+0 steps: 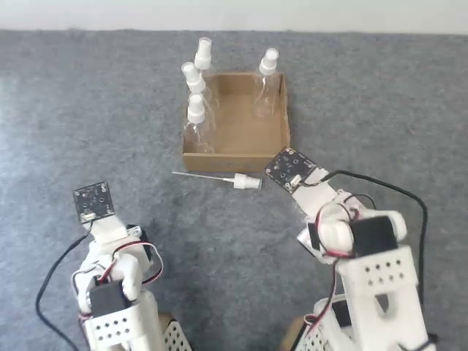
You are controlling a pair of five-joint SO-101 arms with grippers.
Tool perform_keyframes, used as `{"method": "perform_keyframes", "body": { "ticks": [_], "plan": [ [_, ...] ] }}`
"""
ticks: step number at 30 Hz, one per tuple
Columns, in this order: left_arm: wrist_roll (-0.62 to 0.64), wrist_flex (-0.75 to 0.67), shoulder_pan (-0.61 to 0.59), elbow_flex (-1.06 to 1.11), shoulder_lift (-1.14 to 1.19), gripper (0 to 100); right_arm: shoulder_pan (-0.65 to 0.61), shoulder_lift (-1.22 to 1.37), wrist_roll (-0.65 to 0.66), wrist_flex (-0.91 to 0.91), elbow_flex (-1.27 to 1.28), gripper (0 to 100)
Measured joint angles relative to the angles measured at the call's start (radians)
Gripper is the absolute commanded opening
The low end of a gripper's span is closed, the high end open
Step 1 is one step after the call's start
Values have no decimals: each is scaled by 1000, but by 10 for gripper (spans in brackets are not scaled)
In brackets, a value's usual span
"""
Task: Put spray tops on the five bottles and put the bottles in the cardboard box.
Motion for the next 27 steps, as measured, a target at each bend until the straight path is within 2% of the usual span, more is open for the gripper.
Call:
{"method": "perform_keyframes", "body": {
  "ticks": [6, 16, 27],
  "plan": [
    [0, 0, 0, 0, 0, 37, -31, -55, -71, -2, 0, 37],
    [0, 0, 0, 0, 0, 37, -37, -190, -81, -5, 0, 37],
    [0, 0, 0, 0, 0, 37, -40, -347, -199, -138, 0, 37]
  ]
}}
